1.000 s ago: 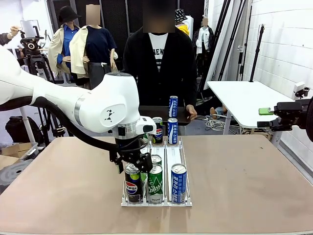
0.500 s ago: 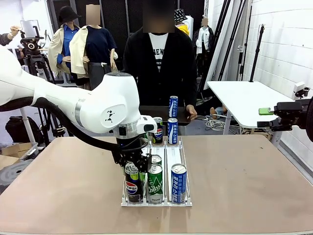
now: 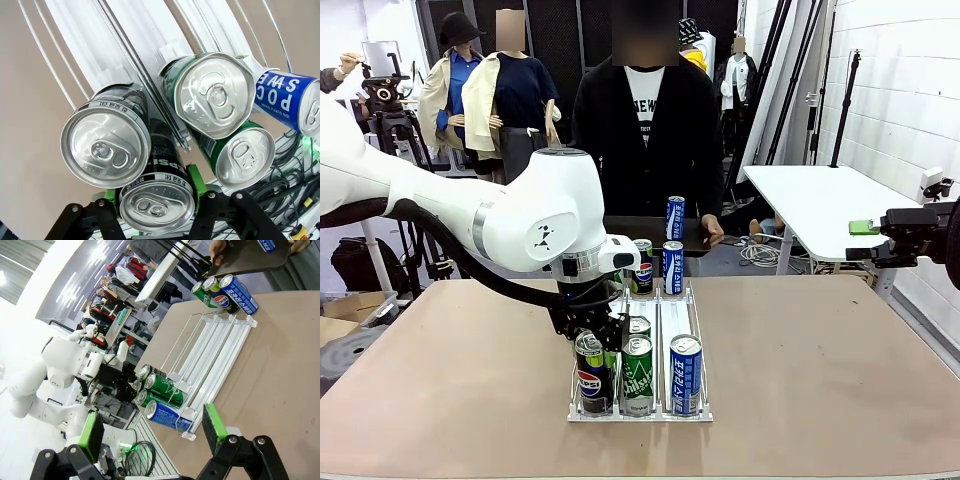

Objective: Retrieve and hand over the desired beverage to the person.
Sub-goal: Pick up another can of the same type that the person held from the Automatic Can Dispenser.

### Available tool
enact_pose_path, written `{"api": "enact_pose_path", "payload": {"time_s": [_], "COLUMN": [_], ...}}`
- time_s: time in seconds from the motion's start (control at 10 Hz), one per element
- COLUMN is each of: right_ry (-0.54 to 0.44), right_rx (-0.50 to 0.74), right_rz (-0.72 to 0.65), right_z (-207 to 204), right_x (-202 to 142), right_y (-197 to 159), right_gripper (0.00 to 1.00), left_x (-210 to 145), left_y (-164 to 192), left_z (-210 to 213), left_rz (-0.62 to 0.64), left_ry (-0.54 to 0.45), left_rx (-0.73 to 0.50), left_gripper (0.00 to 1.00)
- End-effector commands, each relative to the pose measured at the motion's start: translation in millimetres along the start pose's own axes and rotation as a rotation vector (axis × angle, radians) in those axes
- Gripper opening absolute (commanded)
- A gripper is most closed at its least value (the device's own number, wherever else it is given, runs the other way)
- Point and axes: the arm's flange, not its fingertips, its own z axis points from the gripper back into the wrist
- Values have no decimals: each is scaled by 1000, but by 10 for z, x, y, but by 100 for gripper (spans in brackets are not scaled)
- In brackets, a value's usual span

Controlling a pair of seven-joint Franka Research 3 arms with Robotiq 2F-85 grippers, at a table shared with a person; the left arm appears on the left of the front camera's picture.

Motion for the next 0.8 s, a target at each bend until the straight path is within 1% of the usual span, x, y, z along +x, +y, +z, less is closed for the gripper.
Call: {"api": "enact_pose_path", "payload": {"time_s": [0.0,0.6,0.7], "right_ry": [-8,-8,-8], "right_rx": [11,11,11], "right_rz": [2,2,2], "right_z": [-1,-1,-1], "right_x": [-4,-4,-4], "right_y": [14,14,14], "right_gripper": [100,100,100], "left_x": [-3,0,11], "left_y": [-6,0,39], "left_z": [-2,0,137], "left_rz": [-2,0,10], "left_ry": [0,0,7], "left_rx": [1,0,-9], "left_gripper": [0,0,0]}}
